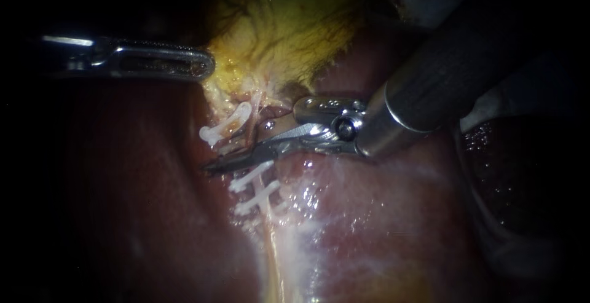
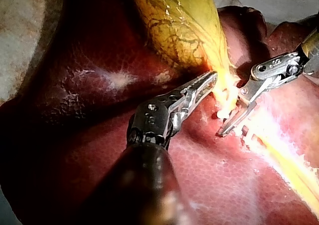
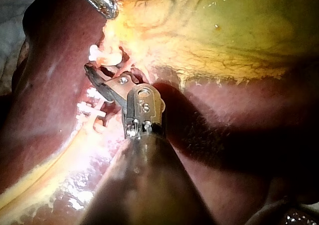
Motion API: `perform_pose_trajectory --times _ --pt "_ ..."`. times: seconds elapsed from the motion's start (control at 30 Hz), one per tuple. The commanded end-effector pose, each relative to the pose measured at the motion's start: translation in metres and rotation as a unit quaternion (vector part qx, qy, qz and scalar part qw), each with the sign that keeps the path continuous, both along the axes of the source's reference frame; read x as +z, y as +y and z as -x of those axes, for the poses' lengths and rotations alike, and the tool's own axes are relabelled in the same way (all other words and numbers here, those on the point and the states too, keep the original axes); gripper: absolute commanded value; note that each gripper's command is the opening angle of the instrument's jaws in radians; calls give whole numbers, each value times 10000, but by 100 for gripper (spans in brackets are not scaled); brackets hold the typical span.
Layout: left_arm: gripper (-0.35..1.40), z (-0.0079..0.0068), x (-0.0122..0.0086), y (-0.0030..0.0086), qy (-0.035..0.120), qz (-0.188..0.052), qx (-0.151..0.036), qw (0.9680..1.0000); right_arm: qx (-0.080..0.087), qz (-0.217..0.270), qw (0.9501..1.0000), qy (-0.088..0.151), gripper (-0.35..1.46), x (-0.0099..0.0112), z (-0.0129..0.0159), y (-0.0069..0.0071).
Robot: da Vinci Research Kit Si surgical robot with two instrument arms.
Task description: Clipping third clip right tube
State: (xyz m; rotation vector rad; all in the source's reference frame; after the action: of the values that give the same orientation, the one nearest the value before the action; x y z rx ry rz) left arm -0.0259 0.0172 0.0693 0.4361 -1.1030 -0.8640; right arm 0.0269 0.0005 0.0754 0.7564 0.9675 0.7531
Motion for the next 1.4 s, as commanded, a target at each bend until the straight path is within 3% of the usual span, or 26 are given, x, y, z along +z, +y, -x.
perform_pose_trajectory --times 0.03,0.27,0.4,0.53,0.6,0.67,0.73,0.83,0.97,1.07,1.2,1.3,1.4 --pt "-35 0 0 0 0 1 1 10000 0 1 10000 -1 9 0 0 0" --pt "-35 -2 0 0 6 4 -7 10000 -7 1 10000 37 51 -1 7 -1" --pt "-35 -3 0 2 13 3 -16 10000 -72 72 9999 78 60 -3 21 -1" --pt "-35 -5 -1 3 20 4 -24 10000 -106 174 9995 246 60 -8 39 9" --pt "-35 -5 -1 3 20 3 -24 10000 -124 111 9987 484 60 -10 45 16" --pt "-35 -5 -1 3 20 3 -24 10000 -311 -14 9951 937 60 -9 49 22" --pt "-35 -5 -1 3 20 3 -24 10000 -576 -94 9876 1455 58 -6 51 26" --pt "-35 -5 -1 3 20 3 -24 10000 -677 -373 9759 2039 55 0 51 28" --pt "-35 -5 -1 3 19 3 -24 10000 -463 -708 9565 2793 54 4 49 31" --pt "-35 -5 -1 3 19 3 -24 10000 7 -741 9604 2686 54 2 49 31" --pt "-35 -5 -1 3 19 3 -23 10000 333 -808 9628 2556 53 -2 50 33" --pt "-35 -6 -1 3 18 3 -22 10000 494 -918 9636 2460 51 -4 50 34" --pt "-35 -6 0 3 19 3 -23 10000 508 -976 9636 2435 46 -5 50 35"
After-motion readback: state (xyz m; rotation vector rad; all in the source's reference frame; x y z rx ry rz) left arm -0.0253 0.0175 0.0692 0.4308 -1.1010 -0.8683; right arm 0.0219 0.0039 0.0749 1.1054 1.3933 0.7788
